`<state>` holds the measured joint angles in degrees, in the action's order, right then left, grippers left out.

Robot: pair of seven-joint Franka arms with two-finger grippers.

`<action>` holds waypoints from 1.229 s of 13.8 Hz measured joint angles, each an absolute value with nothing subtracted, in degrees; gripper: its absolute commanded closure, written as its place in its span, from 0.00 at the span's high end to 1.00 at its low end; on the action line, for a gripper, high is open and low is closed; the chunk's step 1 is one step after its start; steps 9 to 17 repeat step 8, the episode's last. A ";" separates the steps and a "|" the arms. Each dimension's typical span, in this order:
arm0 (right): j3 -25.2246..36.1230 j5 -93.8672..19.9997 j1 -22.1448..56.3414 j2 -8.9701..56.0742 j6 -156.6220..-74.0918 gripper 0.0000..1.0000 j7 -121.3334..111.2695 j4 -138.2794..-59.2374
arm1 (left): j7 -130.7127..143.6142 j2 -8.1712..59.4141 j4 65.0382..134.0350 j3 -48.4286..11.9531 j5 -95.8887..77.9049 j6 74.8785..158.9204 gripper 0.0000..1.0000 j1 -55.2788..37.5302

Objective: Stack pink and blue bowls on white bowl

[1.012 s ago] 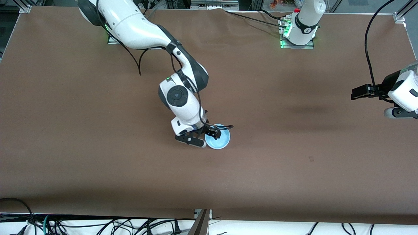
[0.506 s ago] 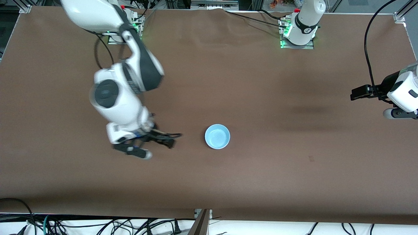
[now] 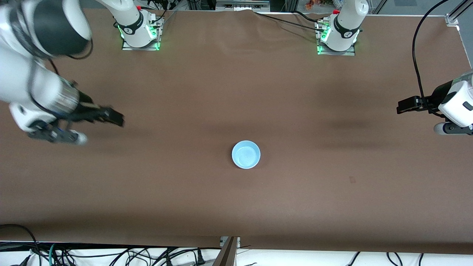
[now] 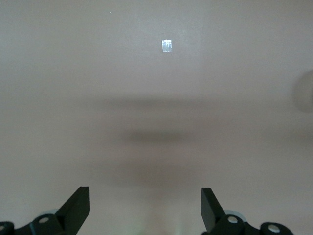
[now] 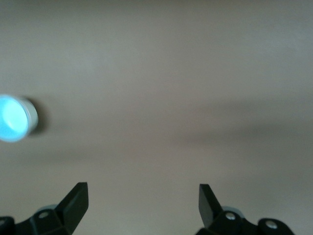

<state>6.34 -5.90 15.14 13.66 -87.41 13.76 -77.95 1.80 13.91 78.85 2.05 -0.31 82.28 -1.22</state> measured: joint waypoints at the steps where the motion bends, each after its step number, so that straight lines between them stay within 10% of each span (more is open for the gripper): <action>1: 7.20 -5.87 15.10 10.11 -86.98 1.00 11.72 -81.49 | 1.80 13.91 78.83 2.05 -0.58 82.28 1.00 -1.24; 17: 8.07 -2.53 15.13 2.51 -86.92 1.00 2.88 -89.78 | 1.80 13.91 78.81 2.05 -0.88 82.28 1.00 -1.31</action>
